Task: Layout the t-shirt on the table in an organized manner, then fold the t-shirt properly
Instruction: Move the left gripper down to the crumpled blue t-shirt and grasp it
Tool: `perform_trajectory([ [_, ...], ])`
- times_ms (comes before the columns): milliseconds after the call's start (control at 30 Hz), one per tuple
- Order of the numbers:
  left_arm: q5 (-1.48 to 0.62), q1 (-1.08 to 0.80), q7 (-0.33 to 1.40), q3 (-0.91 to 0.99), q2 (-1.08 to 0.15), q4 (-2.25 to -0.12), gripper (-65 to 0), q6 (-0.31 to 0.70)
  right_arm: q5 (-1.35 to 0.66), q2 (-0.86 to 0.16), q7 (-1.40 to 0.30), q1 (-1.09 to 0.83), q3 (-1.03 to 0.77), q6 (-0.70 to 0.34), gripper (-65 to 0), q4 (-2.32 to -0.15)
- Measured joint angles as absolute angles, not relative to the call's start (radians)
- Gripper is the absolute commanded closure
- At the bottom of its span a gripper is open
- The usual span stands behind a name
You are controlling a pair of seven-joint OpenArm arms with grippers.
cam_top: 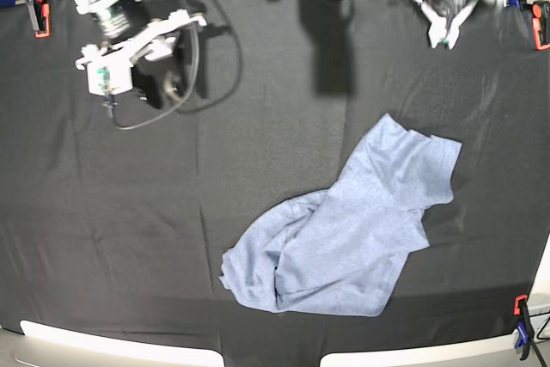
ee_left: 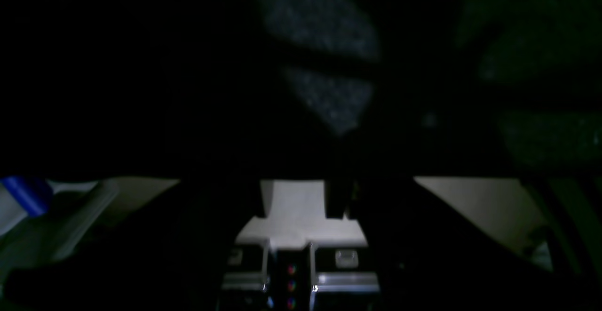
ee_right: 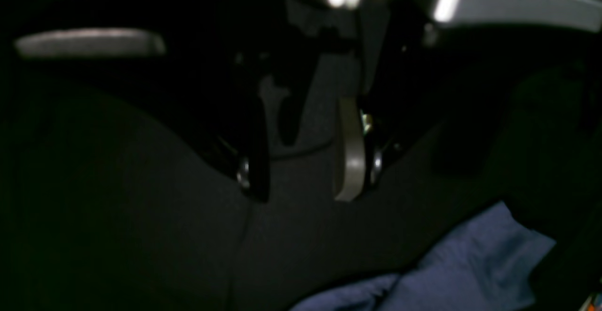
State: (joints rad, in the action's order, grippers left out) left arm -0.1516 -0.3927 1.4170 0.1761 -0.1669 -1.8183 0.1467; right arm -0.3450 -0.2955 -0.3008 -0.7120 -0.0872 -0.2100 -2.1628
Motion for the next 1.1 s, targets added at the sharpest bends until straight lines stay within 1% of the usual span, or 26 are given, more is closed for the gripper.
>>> perform_trajectory([
  [133, -0.146, -0.368, 1.457, 0.176, -0.170, -1.811, -15.8, 0.147, -0.333, -0.297, -0.336, -0.712, -0.088, -0.210, -21.6, -2.163],
  [267, -0.184, -0.388, 1.435, 0.171, -0.198, -1.811, -15.8, 0.154, -0.329, -0.296, -0.343, -0.712, -0.087, -0.210, -21.6, -2.163],
  [333, -0.199, -0.437, 1.323, 0.170, -0.218, -1.821, -15.8, 0.159, -0.330, -0.296, -0.342, -0.712, -0.087, -0.210, -21.6, -2.163],
  [500, -0.179, -0.623, 0.808, 0.162, -0.248, -1.837, -15.8, 0.167, -0.326, -0.296, -0.351, -0.713, -0.088, -0.210, -21.6, -2.162],
  [633, -0.163, -0.732, 0.725, 0.174, -0.268, -1.921, -15.7, 0.162, -0.327, -0.294, -0.358, -0.712, -0.087, -0.213, -21.6, -2.163],
  [733, -0.114, -0.761, 0.673, 0.176, -0.262, -1.921, -15.8, 0.159, -0.326, -0.297, -0.364, -0.712, -0.088, -0.213, -21.6, -2.162],
  [867, -0.114, -0.818, 0.591, 0.176, -0.270, -1.931, -15.8, 0.162, -0.327, -0.292, -0.373, -0.714, -0.084, -0.215, -21.6, -2.162],
  [967, -0.053, -0.862, 0.522, 0.178, -0.272, -1.946, -15.8, 0.158, -0.325, -0.297, -0.374, -0.712, -0.088, -0.216, -21.6, -2.163],
  [1100, -0.034, -0.940, 0.523, 0.178, -0.297, -1.952, -15.8, 0.159, -0.326, -0.296, -0.376, -0.712, -0.088, -0.213, -21.6, -2.163],
])
